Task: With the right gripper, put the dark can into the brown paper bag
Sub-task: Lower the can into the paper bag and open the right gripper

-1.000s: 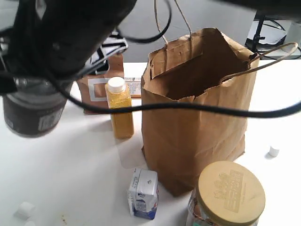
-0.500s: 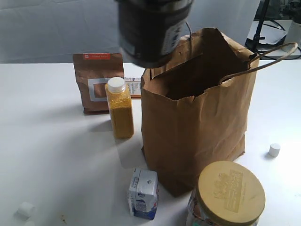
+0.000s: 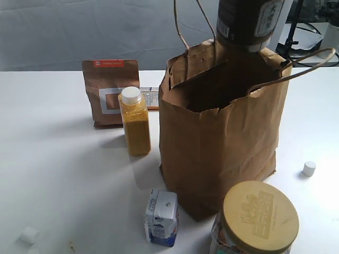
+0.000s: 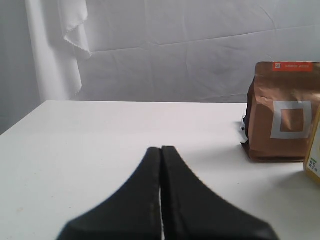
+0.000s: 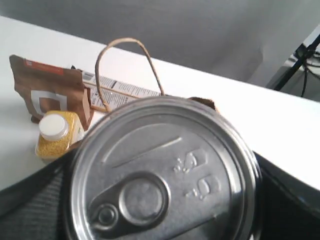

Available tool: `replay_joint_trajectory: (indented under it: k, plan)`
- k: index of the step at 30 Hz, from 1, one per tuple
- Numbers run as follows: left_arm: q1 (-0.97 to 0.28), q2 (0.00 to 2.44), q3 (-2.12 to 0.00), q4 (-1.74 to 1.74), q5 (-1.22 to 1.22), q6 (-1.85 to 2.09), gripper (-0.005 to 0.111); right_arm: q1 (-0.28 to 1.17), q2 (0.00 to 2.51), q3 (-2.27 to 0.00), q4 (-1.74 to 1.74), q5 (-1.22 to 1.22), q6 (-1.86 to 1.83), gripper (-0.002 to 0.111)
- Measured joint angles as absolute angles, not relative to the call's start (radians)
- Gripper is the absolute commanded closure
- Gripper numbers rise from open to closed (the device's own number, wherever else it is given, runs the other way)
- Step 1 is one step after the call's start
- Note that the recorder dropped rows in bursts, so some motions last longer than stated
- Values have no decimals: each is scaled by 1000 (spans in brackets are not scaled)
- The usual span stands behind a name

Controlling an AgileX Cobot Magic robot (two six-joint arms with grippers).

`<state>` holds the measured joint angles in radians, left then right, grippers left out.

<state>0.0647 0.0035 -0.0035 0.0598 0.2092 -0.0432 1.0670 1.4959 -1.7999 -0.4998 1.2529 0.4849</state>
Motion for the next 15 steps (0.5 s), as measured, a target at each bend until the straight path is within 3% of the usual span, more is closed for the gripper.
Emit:
replay_joint_trajectory:
  k: [8, 12, 15]
  plan:
    - [65, 3, -4, 60, 209, -43, 107, 1019, 1717, -1800, -417, 1249, 470, 107]
    - [65, 3, -4, 60, 209, -43, 107, 977, 1783, -1798, -321, 1248, 470, 88]
    - [65, 3, -4, 60, 209, -43, 107, 969, 1798, -1798, -299, 1248, 468, 62]
